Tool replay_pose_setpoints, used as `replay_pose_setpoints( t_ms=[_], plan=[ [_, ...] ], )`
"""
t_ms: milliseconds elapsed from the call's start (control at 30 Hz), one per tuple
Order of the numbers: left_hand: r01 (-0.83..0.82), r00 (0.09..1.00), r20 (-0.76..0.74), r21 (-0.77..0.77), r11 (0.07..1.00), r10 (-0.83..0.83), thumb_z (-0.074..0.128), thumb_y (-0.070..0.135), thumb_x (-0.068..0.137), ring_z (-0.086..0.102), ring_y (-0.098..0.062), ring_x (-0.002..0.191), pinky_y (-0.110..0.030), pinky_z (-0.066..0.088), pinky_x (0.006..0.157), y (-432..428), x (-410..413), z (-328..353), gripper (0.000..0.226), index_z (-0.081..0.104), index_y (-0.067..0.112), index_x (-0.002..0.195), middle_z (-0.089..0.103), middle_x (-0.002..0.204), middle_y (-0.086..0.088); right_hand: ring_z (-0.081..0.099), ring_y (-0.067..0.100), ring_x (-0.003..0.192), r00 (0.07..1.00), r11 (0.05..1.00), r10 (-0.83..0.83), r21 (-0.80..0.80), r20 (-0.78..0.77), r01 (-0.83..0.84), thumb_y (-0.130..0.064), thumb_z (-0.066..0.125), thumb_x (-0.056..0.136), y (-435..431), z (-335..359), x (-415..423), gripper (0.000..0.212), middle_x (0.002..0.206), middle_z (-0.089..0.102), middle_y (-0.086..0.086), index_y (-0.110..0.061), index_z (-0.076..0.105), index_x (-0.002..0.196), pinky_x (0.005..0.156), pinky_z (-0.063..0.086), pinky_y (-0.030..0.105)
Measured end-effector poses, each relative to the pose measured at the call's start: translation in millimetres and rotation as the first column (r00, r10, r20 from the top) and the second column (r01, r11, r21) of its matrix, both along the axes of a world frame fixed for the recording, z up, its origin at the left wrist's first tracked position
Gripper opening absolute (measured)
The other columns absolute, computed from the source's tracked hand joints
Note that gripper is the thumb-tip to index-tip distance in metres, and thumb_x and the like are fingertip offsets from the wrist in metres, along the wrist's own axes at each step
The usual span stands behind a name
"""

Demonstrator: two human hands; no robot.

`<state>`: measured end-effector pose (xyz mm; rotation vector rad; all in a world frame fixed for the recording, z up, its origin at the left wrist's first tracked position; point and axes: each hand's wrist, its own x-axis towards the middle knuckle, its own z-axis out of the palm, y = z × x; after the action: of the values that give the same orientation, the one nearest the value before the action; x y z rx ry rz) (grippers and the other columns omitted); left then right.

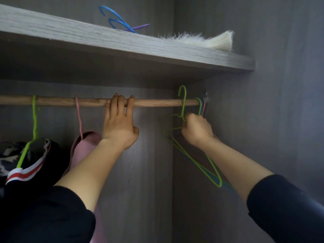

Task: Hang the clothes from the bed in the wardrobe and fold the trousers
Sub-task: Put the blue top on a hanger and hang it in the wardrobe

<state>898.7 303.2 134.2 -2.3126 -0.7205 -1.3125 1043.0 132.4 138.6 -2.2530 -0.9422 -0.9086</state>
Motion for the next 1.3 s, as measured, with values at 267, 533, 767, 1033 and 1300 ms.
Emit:
replay_pose_setpoints(
  t_ms=[267,533,767,1033,1300],
  plan=[
    [0.001,0.997,-0.075,-0.057,0.998,-0.005,0.061,0.046,0.081,-0.004,-0.03,0.145,-0.043,-0.003,0.119,-7,-10,6,0.101,-0.002,0.015,0.152,0.007,0.155,-0.014,0.06,0.039,0.086,0.937,0.93,0.319,0.24,-0.144,-0.28,-0.024,0.054,0.092,16,-4,-22,0.018,0.083,0.065,0.019,-0.017,0.054,0.075,0.067,0.042,0.035],
    [0.004,0.992,-0.127,-0.14,0.99,-0.022,0.063,0.049,0.08,-0.014,-0.031,0.146,-0.042,-0.002,0.119,-24,-19,1,0.107,-0.008,0.015,0.152,-0.014,0.158,-0.015,0.063,0.046,0.087,0.832,0.896,0.417,0.32,-0.365,-0.308,-0.012,0.049,0.09,10,-54,-51,0.007,0.089,0.067,0.023,-0.008,0.053,0.088,0.075,0.052,0.055],
    [0.043,0.965,-0.224,-0.366,0.929,-0.133,0.053,0.044,0.089,0.012,-0.035,0.144,-0.041,0.014,0.117,-78,-25,-52,0.079,0.014,0.015,0.151,0.009,0.156,-0.021,0.055,0.025,0.05,0.708,0.869,0.479,0.396,-0.519,-0.298,-0.007,0.048,0.091,-45,-102,-78,0.012,0.069,0.056,0.013,-0.007,0.059,0.097,0.038,0.039,0.026],
    [0.241,0.95,-0.055,-0.499,0.832,-0.308,0.047,0.028,0.094,0.04,-0.035,0.126,-0.043,0.039,0.098,-181,-30,-119,0.051,0.036,0.013,0.141,0.044,0.135,-0.016,0.054,0.014,0.038,0.683,0.901,0.43,0.332,-0.59,-0.28,-0.015,0.052,0.094,-178,-125,-106,0.005,0.064,0.057,0.005,-0.015,0.056,0.09,0.032,0.036,0.018],
    [0.454,0.887,0.271,-0.66,0.599,-0.373,0.044,0.02,0.095,0.045,-0.034,0.115,-0.044,0.041,0.088,-362,-41,-222,0.036,0.048,0.01,0.13,0.052,0.126,-0.017,0.063,0.016,0.05,0.625,0.934,0.345,0.192,-0.7,-0.3,-0.014,0.057,0.092,-377,-180,-141,0.01,0.071,0.063,0.004,-0.017,0.062,0.083,0.038,0.045,0.022]
  ],
)
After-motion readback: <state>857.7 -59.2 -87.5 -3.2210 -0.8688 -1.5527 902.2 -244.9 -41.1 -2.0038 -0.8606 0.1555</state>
